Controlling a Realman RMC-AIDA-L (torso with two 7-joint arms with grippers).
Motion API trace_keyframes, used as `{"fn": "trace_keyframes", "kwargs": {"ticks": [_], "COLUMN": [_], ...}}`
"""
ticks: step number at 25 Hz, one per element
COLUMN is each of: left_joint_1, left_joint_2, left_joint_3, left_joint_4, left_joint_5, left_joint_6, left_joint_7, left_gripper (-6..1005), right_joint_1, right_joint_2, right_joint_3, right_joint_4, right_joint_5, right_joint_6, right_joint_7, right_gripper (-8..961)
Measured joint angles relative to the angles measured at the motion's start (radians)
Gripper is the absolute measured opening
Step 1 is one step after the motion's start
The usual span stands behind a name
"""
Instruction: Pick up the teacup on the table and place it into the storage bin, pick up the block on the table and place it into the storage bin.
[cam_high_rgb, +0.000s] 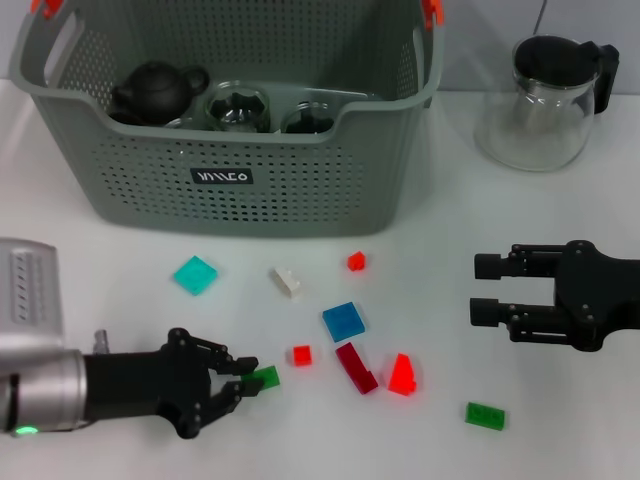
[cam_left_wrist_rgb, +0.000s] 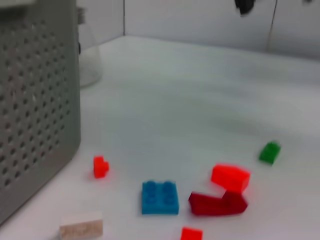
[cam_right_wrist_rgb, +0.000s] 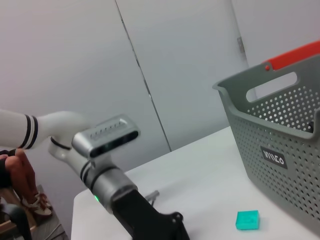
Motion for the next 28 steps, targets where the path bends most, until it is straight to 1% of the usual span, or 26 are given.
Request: {"fn": "trace_keyframes", "kwargs": {"ticks": [2, 4, 5, 6, 8, 10, 11, 12, 15, 17, 19, 20, 21, 23, 25, 27, 28], "left_joint_1": [0.0, -0.007, -0.016, -0.031, -0.062, -0.105, -0.147, -0.147, -0.221, -0.259, -0.306, -0.316, -0.334, -0.351, -0.356, -0.359, -0.363], "left_joint_2": [0.009, 0.024, 0.034, 0.05, 0.075, 0.107, 0.132, 0.132, 0.168, 0.182, 0.192, 0.194, 0.196, 0.201, 0.202, 0.196, 0.191], "left_joint_3": [-0.018, -0.06, -0.092, -0.137, -0.2, -0.275, -0.323, -0.323, -0.351, -0.35, -0.336, -0.328, -0.304, -0.218, -0.084, 0.031, 0.091], "left_joint_4": [0.048, 0.084, 0.093, 0.101, 0.105, 0.106, 0.106, 0.106, 0.106, 0.106, 0.107, 0.108, 0.111, 0.125, 0.153, 0.181, 0.197], "left_joint_5": [-0.006, -0.021, -0.031, -0.052, -0.089, -0.152, -0.222, -0.222, -0.318, -0.352, -0.376, -0.377, -0.373, -0.356, -0.315, -0.255, -0.202], "left_joint_6": [0.079, 0.175, 0.223, 0.296, 0.374, 0.438, 0.44, 0.44, 0.39, 0.339, 0.239, 0.211, 0.154, 0.033, -0.115, -0.239, -0.307], "left_joint_7": [-0.062, -0.113, -0.133, -0.164, -0.211, -0.301, -0.419, -0.419, -0.595, -0.663, -0.73, -0.739, -0.752, -0.79, -0.864, -0.94, -0.994], "left_gripper": [169, 169, 169, 169, 169, 169, 169, 169, 168, 168, 168, 168, 168, 168, 168, 168, 168], "right_joint_1": [0.0, 0.002, 0.002, 0.003, 0.004, 0.005, 0.005, 0.005, 0.007, 0.009, 0.011, 0.012, 0.013, 0.014, 0.016, 0.019, 0.021], "right_joint_2": [0.0, 0.0, 0.0, 0.0, 0.0, 0.0, 0.0, 0.0, 0.0, 0.0, 0.0, 0.0, 0.0, 0.001, 0.002, 0.004, 0.005], "right_joint_3": [0.0, 0.0, 0.0, 0.0, 0.0, 0.0, 0.0, 0.0, 0.0, 0.0, 0.0, 0.0, 0.0, 0.0, 0.0, 0.0, 0.0], "right_joint_4": [0.0, 0.0, 0.0, 0.0, 0.0, 0.0, 0.0, 0.0, 0.0, 0.0, 0.0, 0.0, 0.0, 0.0, 0.0, 0.0, 0.0], "right_joint_5": [0.0, 0.0, 0.001, 0.001, 0.001, 0.001, 0.001, 0.001, 0.001, 0.001, 0.001, 0.001, 0.001, 0.001, 0.002, 0.002, 0.002], "right_joint_6": [-0.001, -0.001, -0.001, -0.001, -0.001, -0.001, -0.001, 0.0, 0.0, 0.0, 0.0, 0.001, 0.001, 0.002, 0.002, 0.002, 0.003], "right_joint_7": [0.0, 0.0, 0.0, 0.0, 0.0, 0.0, 0.0, 0.0, 0.0, 0.0, 0.0, 0.0, 0.0, 0.0, 0.0, 0.0, 0.0], "right_gripper": [655, 655, 655, 655, 655, 655, 655, 655, 655, 655, 655, 655, 655, 655, 655, 655, 655]}}
